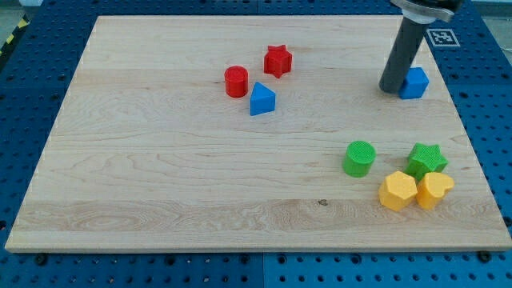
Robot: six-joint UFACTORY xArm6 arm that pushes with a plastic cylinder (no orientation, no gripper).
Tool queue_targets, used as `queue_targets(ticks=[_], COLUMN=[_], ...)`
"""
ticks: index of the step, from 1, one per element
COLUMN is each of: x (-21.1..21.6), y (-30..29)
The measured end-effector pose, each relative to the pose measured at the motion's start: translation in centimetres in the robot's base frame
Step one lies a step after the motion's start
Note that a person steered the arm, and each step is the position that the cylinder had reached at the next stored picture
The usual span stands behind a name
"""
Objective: Locate the blue triangle at the bottom side of the red star
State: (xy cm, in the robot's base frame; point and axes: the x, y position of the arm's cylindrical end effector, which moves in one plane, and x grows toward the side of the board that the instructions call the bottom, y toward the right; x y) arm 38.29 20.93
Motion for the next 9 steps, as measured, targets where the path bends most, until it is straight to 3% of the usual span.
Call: queue_targets(ticks=[1,3,6,8,9], x=[2.9,6.9,6.9,6.8,5.3], y=[-1.5,-11.2,-15.7,-24.8,-25.2])
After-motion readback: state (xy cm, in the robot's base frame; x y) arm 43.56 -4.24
